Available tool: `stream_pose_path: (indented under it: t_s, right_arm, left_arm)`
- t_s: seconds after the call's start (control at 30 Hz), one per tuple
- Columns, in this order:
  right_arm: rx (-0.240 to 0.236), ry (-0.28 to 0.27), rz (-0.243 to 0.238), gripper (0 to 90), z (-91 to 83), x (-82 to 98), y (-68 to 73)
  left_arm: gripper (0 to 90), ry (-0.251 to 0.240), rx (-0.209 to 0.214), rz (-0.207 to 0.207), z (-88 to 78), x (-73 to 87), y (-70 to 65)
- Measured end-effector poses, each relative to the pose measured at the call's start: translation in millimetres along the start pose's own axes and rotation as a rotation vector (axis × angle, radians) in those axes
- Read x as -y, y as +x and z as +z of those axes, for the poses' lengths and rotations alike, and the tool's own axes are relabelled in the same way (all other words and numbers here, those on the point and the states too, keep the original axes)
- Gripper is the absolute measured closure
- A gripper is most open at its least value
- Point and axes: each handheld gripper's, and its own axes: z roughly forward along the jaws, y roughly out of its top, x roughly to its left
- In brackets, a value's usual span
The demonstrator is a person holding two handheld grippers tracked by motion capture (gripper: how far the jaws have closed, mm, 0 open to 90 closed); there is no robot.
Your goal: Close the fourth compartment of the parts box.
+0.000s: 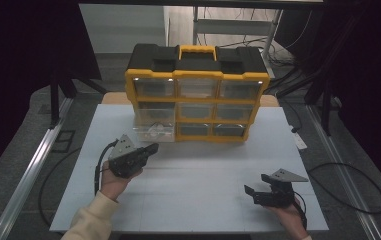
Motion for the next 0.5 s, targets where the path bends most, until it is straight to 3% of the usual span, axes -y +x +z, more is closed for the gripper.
stream_pose_path:
  t_s: [0.5]
  right_arm:
    - [0.013,0.003,0.003,17.1,0.8,0.8,-0.2]
  left_arm:
    - [87.9,0.008,-0.052,-0.029,12.5,0.3,14.3]
